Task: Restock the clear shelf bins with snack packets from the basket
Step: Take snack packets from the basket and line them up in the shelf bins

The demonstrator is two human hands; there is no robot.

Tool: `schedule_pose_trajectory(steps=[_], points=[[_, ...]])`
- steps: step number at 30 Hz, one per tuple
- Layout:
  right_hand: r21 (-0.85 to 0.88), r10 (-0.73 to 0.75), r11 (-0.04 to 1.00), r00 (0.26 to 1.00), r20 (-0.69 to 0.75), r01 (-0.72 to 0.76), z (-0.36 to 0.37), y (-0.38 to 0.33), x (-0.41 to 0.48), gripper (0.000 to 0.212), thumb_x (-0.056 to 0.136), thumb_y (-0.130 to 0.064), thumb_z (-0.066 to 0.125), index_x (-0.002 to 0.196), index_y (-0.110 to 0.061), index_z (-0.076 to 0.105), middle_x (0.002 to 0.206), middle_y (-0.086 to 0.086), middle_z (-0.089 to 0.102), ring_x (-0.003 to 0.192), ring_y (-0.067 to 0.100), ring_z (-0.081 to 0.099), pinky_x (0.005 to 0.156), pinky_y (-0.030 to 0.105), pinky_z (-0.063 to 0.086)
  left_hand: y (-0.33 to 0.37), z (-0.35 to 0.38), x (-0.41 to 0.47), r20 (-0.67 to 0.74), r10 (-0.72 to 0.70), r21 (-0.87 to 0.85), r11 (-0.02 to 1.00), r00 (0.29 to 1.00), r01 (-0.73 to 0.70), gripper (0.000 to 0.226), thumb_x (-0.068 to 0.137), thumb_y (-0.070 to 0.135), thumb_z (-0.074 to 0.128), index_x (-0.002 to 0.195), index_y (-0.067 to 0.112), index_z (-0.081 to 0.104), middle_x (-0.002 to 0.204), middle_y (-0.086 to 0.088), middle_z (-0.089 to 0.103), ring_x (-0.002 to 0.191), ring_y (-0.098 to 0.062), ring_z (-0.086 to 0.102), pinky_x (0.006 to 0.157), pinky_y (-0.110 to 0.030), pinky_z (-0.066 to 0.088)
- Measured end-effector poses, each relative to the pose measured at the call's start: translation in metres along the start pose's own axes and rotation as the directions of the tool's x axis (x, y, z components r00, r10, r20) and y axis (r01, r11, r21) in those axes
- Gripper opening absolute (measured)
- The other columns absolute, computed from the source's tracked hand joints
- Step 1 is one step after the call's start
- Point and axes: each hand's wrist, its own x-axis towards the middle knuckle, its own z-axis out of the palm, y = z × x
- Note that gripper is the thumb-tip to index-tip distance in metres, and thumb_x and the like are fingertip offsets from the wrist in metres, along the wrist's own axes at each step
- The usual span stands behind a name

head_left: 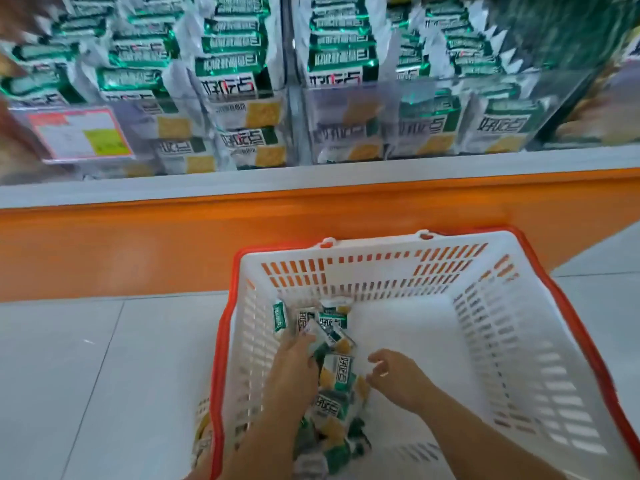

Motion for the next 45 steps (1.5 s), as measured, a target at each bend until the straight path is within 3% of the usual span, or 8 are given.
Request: schedule_pose_trajectory(steps=[7, 11, 18, 21, 25, 32, 39, 45], points=[[0.203, 0.039, 0.979, 0.999, -0.024, -0.033, 0.040, -0.019, 0.037, 0.020, 0.080, -0.020, 0.067, 0.097, -0.017, 0.056, 0.108, 0.016, 0.061, 0.091, 0.025, 0.060, 0.078, 0.032, 0.050, -0.003, 0.029, 0.016, 0.170, -0.040, 0.140, 0.990, 0.985, 0.016, 0.039, 0.095, 0.024, 0.048, 0.134, 0.025, 0.049, 0.153, 0.000, 0.024, 0.135, -0.020, 0.033, 0.108, -0.033, 0.033], [0.281, 0.140, 0.955, 0.977, -0.159, -0.091, 0.051, -0.027, 0.035, 0.054, 0.078, -0.031, 0.071, 0.120, -0.015, 0.041, 0.107, 0.006, 0.062, 0.095, 0.024, 0.061, 0.073, 0.027, 0.045, -0.005, 0.026, 0.015, 0.200, -0.032, 0.126, 0.992, 0.979, 0.007, 0.036, 0.099, 0.026, 0.042, 0.134, 0.026, 0.049, 0.157, 0.004, 0.013, 0.137, -0.021, 0.031, 0.112, -0.034, 0.032], [0.283, 0.020, 0.958, 0.968, -0.250, 0.053, 0.010, -0.035, 0.000, 0.069, 0.073, -0.018, 0.080, 0.126, -0.013, 0.036, 0.097, 0.005, 0.061, 0.089, 0.020, 0.058, 0.077, 0.033, 0.051, 0.017, -0.006, 0.003, 0.319, 0.021, 0.076, 0.996, 0.948, -0.047, 0.019, 0.091, 0.011, 0.048, 0.101, 0.013, 0.063, 0.085, 0.002, 0.058, 0.075, -0.010, 0.056, 0.070, -0.024, 0.049], [0.214, -0.109, 0.963, 0.962, -0.249, 0.165, -0.026, -0.048, -0.026, 0.050, 0.075, -0.016, 0.078, 0.109, -0.019, 0.042, 0.104, 0.006, 0.059, 0.089, 0.021, 0.060, 0.071, 0.033, 0.053, 0.048, -0.034, -0.007, 0.363, 0.089, 0.102, 0.986, 0.928, -0.135, 0.032, 0.095, 0.014, 0.046, 0.125, 0.011, 0.053, 0.117, -0.006, 0.058, 0.102, -0.019, 0.058, 0.074, -0.022, 0.049], [0.066, -0.309, 0.939, 0.916, -0.257, 0.336, -0.079, -0.077, -0.065, 0.031, 0.074, -0.016, 0.078, 0.091, -0.022, 0.053, 0.094, -0.006, 0.060, 0.088, 0.019, 0.060, 0.080, 0.038, 0.054, 0.100, -0.085, -0.030, 0.190, 0.254, -0.051, 0.967, 0.948, -0.249, 0.053, 0.090, 0.025, 0.062, 0.140, 0.024, 0.042, 0.131, 0.005, 0.050, 0.114, -0.018, 0.053, 0.096, -0.029, 0.045], [-0.260, -0.605, 0.795, 0.745, -0.280, 0.548, -0.165, -0.148, -0.163, 0.030, 0.080, -0.010, 0.067, 0.098, -0.027, 0.050, 0.093, -0.013, 0.055, 0.083, -0.002, 0.053, 0.058, 0.007, 0.036, 0.177, -0.170, -0.079, 0.045, 0.515, -0.009, 0.857, 0.856, -0.515, 0.046, 0.085, 0.014, 0.066, 0.128, 0.026, 0.056, 0.103, 0.003, 0.062, 0.087, -0.015, 0.059, 0.072, -0.028, 0.049], [-0.311, -0.702, 0.709, 0.593, -0.393, 0.633, -0.211, -0.186, -0.223, 0.032, 0.082, -0.015, 0.070, 0.097, -0.036, 0.050, 0.110, -0.007, 0.059, 0.091, 0.025, 0.066, 0.079, 0.042, 0.055, 0.215, -0.229, -0.098, -0.163, 0.619, -0.041, 0.774, 0.769, -0.632, 0.037, 0.089, 0.023, 0.064, 0.124, 0.032, 0.053, 0.086, 0.011, 0.052, 0.063, -0.003, 0.050, 0.056, -0.021, 0.039], [-0.338, -0.686, 0.713, 0.507, -0.522, 0.615, -0.243, -0.203, -0.217, 0.024, 0.085, -0.011, 0.067, 0.095, -0.028, 0.054, 0.110, -0.010, 0.057, 0.099, 0.018, 0.057, 0.080, 0.025, 0.043, 0.241, -0.255, -0.085, -0.307, 0.639, -0.151, 0.700, 0.706, -0.698, 0.035, 0.091, 0.017, 0.062, 0.121, 0.033, 0.055, 0.104, 0.014, 0.055, 0.071, 0.000, 0.057, 0.055, -0.010, 0.045]])
